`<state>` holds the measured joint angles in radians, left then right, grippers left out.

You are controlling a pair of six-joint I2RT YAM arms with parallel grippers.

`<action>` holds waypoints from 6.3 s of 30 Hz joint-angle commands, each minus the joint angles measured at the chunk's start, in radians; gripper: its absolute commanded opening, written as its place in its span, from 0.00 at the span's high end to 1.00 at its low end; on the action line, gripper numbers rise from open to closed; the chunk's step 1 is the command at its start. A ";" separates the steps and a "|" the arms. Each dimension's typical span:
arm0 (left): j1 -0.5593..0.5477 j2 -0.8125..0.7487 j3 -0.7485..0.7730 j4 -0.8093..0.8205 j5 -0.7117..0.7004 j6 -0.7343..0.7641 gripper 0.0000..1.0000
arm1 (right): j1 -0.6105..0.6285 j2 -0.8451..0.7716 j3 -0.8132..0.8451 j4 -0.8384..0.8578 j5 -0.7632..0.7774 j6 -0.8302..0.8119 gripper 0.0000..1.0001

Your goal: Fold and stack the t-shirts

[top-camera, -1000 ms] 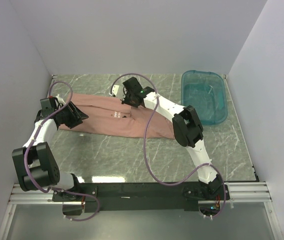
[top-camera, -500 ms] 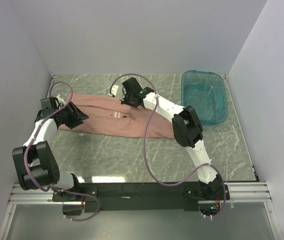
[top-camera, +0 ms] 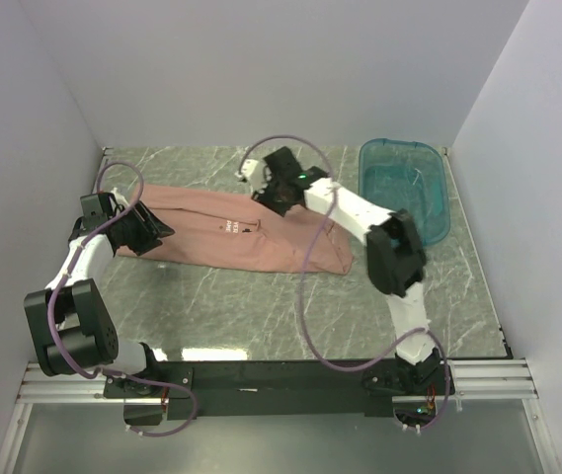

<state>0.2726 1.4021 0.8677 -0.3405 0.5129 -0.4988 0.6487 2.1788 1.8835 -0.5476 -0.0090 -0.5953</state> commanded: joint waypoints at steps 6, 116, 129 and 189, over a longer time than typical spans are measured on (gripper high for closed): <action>0.036 -0.084 0.010 -0.028 -0.163 -0.046 0.34 | -0.150 -0.592 -0.624 -0.120 -0.342 0.032 0.52; 0.191 -0.080 0.031 -0.074 -0.327 -0.084 0.29 | 0.193 -0.714 -0.759 0.003 -0.241 -0.084 0.56; 0.205 0.144 0.020 -0.011 -0.258 -0.182 0.49 | 0.060 -0.826 -0.850 0.017 -0.293 -0.077 0.56; 0.542 -0.304 -0.093 -0.279 -0.107 -0.164 0.41 | -0.077 -1.024 -0.868 -0.037 -0.468 -0.130 0.55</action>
<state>0.8192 1.1561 0.7223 -0.6106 0.3397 -0.6907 0.5816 1.1934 1.0077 -0.5884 -0.4538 -0.7097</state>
